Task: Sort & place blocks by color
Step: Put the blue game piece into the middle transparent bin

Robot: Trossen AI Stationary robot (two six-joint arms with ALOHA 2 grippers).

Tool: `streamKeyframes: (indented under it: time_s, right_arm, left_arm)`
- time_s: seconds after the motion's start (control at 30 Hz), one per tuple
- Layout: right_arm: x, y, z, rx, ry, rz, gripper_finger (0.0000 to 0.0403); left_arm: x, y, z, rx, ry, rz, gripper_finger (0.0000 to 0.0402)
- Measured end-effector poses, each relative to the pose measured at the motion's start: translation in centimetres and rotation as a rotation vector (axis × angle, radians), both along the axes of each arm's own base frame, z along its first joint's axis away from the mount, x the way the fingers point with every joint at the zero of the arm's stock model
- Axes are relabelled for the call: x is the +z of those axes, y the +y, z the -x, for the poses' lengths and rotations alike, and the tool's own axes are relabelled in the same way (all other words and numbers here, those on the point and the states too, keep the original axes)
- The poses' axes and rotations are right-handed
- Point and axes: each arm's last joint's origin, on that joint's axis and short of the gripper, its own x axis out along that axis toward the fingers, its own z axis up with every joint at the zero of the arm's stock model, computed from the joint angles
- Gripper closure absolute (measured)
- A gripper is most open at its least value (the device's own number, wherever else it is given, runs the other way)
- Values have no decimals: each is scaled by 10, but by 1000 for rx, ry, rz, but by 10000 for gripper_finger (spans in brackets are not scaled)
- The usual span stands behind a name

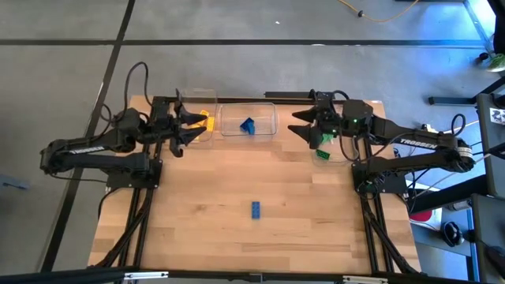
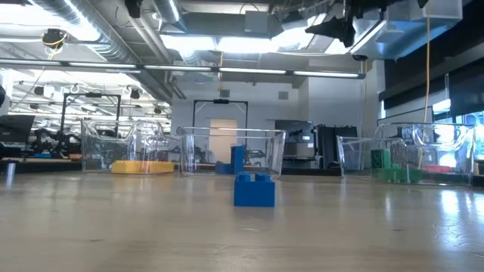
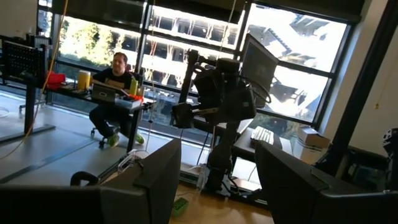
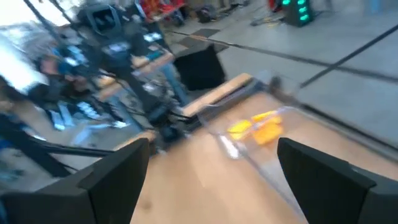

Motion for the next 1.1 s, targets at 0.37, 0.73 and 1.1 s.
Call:
streamKeyframes:
  time_s: [0.37,0.73,1.1]
  right_arm:
    - [-24,58,-47,256,147,-317,47]
    - [-44,165,-125,-141,602,-540,47]
    - [-126,214,-210,-323,932,-582,47]
  left_arm:
    - [4,0,2,6,-43,40,205]
    - [3,2,2,85,-32,-2,205]
    - [2,2,2,74,-24,13,205]
